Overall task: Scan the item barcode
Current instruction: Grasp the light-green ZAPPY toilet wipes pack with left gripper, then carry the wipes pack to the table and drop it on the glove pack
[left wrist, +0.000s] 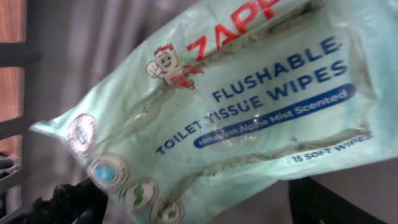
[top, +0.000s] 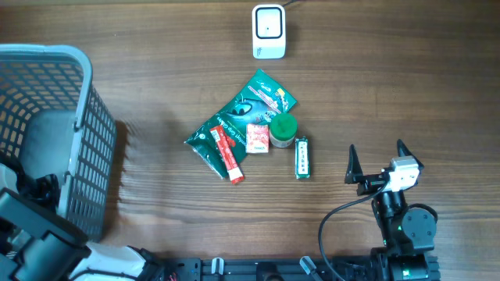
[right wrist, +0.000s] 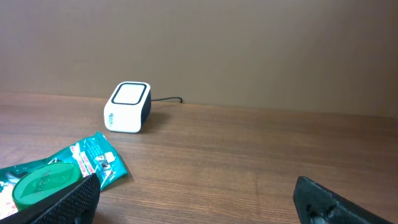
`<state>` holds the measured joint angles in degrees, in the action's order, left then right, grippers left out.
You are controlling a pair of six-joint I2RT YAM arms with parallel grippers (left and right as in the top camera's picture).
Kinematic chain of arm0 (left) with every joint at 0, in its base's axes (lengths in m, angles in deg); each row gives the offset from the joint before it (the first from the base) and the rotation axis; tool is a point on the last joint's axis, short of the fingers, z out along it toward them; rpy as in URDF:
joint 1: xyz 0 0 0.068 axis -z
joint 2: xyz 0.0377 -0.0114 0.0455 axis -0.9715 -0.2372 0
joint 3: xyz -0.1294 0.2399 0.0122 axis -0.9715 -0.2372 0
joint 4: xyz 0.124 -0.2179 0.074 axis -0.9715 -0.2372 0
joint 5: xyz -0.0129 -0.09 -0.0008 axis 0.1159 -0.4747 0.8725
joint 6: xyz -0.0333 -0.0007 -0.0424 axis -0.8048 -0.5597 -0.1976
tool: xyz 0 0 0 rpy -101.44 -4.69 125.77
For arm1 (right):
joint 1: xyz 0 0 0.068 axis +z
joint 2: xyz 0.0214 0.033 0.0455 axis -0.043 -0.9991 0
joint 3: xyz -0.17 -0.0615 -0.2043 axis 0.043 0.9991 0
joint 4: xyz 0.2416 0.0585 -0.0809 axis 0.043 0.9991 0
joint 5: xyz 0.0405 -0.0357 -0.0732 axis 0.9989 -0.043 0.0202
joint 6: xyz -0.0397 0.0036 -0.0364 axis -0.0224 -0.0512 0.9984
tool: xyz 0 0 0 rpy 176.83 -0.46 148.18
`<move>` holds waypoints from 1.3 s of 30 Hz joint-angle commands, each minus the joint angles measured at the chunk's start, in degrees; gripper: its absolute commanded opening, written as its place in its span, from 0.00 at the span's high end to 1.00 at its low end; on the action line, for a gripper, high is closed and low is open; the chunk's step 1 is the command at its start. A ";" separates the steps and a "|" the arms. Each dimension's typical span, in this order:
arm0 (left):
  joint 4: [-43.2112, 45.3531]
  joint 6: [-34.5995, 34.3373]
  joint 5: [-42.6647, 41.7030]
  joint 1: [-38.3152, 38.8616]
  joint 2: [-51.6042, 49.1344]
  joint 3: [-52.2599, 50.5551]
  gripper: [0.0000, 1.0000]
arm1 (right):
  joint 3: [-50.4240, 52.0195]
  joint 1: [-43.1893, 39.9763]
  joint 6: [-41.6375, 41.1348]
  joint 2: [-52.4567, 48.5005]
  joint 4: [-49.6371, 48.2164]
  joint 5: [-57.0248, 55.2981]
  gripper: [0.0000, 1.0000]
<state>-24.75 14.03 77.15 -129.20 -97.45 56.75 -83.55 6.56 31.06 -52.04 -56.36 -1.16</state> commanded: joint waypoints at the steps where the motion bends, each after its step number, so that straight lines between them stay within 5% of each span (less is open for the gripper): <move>1: 3.67 0.72 2.64 -0.20 -1.09 -5.97 0.27 | 0.07 -0.04 -0.57 0.02 -0.22 -0.48 0.00; 4: 4.20 0.74 3.93 -0.20 -1.07 -6.43 0.95 | 0.07 -0.04 -0.57 0.02 -0.22 -0.48 0.00; 11: 0.09 0.74 4.48 0.00 -0.81 -2.14 0.96 | 0.07 -0.04 -0.55 0.02 -0.22 -0.48 0.00; 18: -17.53 0.96 2.21 4.04 2.80 22.56 0.96 | 0.07 -0.04 -0.55 0.02 -0.22 -0.48 0.00; 24: -26.75 5.55 -11.58 12.46 7.34 45.44 0.96 | 0.07 -0.04 -0.55 0.02 -0.22 -0.48 0.00; 28: -26.32 7.65 -16.46 27.58 12.83 48.30 0.96 | 0.07 -0.04 -0.57 0.02 -0.22 -0.48 0.00; 33: -22.12 21.27 -14.10 53.68 12.26 47.08 0.96 | 0.07 -0.04 -0.57 0.02 -0.22 -0.48 0.00; 39: -17.70 16.48 -0.90 77.33 8.13 33.99 0.96 | 0.07 -0.04 -0.57 0.02 -0.22 -0.48 0.00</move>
<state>-45.58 31.52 69.35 -59.42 -87.26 98.50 -83.55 6.56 31.09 -52.15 -56.36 -1.18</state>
